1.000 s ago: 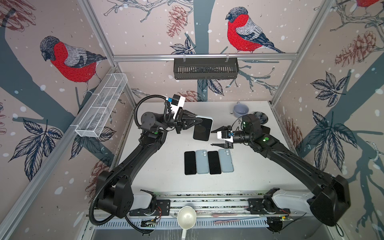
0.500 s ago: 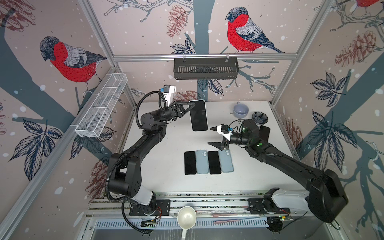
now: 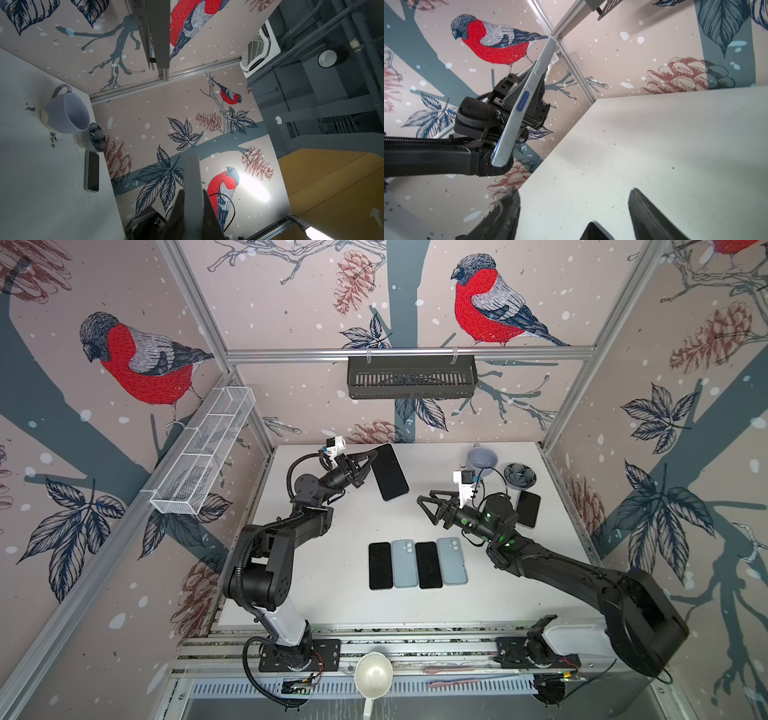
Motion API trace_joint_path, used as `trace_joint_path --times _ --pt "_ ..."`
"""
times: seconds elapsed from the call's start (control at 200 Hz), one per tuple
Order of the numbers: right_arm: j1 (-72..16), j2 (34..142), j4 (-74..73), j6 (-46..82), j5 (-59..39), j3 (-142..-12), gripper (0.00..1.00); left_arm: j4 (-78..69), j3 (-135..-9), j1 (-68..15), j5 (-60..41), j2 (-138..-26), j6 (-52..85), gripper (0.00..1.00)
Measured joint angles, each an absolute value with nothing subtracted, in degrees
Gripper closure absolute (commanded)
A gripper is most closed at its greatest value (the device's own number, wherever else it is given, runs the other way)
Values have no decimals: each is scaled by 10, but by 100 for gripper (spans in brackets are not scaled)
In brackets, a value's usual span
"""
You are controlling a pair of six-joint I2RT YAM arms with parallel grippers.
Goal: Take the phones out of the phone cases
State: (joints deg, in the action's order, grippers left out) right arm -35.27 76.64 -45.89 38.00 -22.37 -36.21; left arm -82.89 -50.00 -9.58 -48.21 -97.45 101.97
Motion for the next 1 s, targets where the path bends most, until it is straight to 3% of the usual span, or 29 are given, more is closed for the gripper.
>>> trace_joint_path --times 0.52,1.001 --pt "-387 911 -689 532 -212 -378 22 -881 -457 -75 -463 -989 1063 100" --pt "-399 964 -773 570 -230 -404 30 -884 -451 -69 -463 -989 1066 100"
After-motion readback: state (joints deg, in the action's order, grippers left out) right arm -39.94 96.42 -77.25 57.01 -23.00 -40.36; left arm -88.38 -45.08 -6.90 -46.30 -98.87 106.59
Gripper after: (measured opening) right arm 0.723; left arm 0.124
